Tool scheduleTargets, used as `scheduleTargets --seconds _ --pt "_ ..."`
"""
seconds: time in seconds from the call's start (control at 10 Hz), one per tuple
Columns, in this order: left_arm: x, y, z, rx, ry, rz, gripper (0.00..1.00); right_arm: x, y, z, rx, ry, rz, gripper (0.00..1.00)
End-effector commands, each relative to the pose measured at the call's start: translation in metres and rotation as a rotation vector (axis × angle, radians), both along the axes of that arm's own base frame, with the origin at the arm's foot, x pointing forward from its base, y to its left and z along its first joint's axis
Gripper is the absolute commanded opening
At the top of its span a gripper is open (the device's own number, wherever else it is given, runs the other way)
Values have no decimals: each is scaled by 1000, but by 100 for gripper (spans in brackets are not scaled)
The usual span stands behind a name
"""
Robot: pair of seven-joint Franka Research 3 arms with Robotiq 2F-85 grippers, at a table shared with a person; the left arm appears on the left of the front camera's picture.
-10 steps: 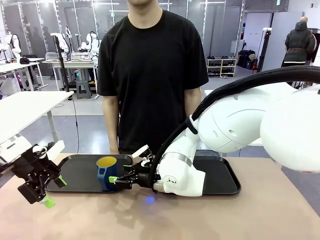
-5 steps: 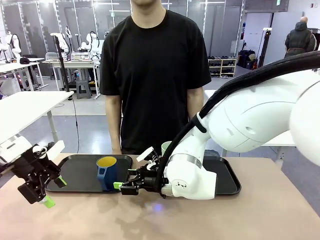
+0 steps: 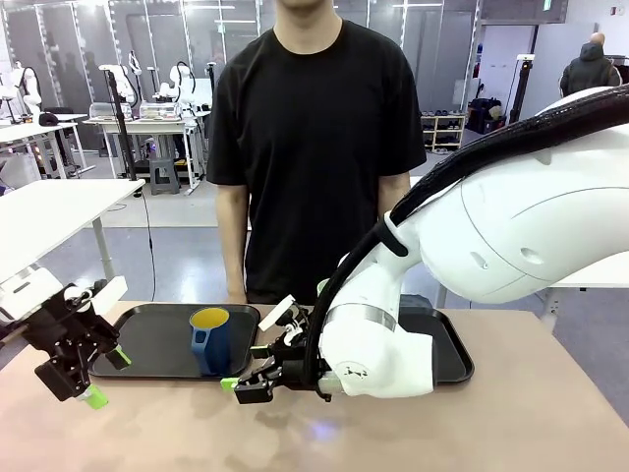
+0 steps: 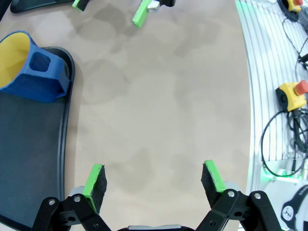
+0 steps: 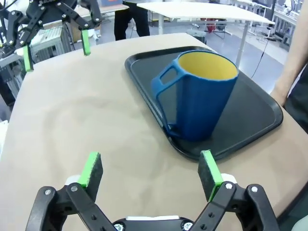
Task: Sort and store the cups by type.
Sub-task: Pick up the Handle plastic cup and place it into the empty Flat Tray.
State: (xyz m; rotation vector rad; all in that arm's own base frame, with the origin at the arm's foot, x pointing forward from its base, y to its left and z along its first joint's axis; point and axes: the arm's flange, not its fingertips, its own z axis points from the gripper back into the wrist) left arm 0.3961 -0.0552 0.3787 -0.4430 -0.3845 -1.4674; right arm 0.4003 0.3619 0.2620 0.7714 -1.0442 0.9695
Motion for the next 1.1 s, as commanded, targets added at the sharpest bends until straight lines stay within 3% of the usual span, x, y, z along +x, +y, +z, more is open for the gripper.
scheduleTargets --seconds 0.0,1.0 --pt "0 -1 -3 -2 -15 8 100 11 -6 0 27 -11 -11 100" --pt "0 -1 -3 -2 -15 8 100 11 -6 0 27 -11 -11 100"
